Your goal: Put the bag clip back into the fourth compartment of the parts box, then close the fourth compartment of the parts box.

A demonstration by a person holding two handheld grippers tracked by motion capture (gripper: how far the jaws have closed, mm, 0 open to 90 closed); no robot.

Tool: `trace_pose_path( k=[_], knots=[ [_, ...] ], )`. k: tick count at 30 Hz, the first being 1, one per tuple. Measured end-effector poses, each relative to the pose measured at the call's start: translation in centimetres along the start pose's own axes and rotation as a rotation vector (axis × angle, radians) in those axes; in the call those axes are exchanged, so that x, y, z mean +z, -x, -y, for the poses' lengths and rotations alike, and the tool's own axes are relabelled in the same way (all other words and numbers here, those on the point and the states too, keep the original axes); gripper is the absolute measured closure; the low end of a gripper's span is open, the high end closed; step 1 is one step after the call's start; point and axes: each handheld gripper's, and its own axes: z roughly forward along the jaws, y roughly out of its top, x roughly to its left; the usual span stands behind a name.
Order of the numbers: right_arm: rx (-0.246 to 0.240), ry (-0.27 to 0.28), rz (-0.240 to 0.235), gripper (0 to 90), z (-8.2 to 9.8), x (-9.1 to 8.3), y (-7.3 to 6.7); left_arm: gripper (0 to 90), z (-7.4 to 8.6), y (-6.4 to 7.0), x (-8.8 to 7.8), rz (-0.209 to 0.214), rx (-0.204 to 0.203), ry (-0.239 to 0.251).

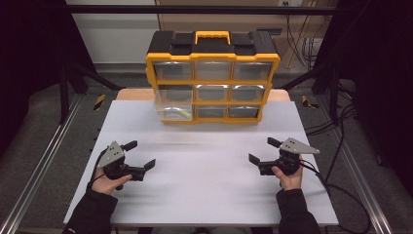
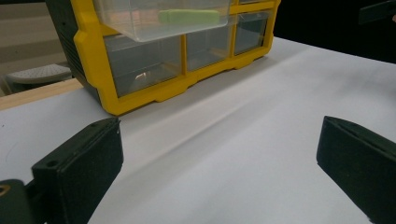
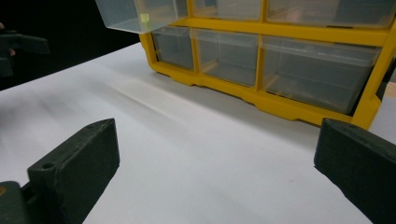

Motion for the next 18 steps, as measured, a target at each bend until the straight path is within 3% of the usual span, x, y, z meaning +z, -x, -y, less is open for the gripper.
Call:
trace_pose_path(
  k=[18],
  knots=[
    [-0.011,-0.014,0.009,0.6,0.7,-0.5,0.0,0.7,-2.2,0.4,0.3,-0.005,0.024,-0.016]
  ],
)
